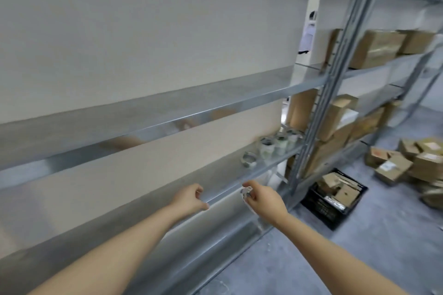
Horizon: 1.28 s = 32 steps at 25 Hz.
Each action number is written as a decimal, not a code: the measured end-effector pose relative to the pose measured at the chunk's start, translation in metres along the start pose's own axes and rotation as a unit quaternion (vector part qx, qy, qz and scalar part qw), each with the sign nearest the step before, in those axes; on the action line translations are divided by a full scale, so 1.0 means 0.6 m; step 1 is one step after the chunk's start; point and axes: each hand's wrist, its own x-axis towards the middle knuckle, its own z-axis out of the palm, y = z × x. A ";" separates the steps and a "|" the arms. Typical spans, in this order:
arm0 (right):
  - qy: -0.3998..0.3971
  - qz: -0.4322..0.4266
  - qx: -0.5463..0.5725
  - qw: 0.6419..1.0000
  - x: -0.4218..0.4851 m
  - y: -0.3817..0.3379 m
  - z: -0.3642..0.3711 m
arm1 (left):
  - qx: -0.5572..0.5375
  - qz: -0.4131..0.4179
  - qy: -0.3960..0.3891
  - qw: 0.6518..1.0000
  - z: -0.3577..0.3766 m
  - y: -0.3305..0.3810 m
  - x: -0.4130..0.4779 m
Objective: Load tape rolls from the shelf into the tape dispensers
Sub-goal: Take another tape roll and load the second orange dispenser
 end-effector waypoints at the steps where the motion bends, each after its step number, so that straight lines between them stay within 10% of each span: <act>1: 0.002 0.014 -0.002 1.000 0.001 0.030 -0.018 | 0.003 0.010 -0.010 1.000 0.018 0.029 0.016; 22: -0.005 0.102 -0.049 0.994 0.372 0.480 -0.213 | -0.011 0.013 -0.074 0.997 0.260 0.375 0.576; 32: -0.081 0.031 -0.047 0.995 0.557 0.575 -0.190 | 0.220 0.009 -0.023 0.975 0.323 0.373 0.705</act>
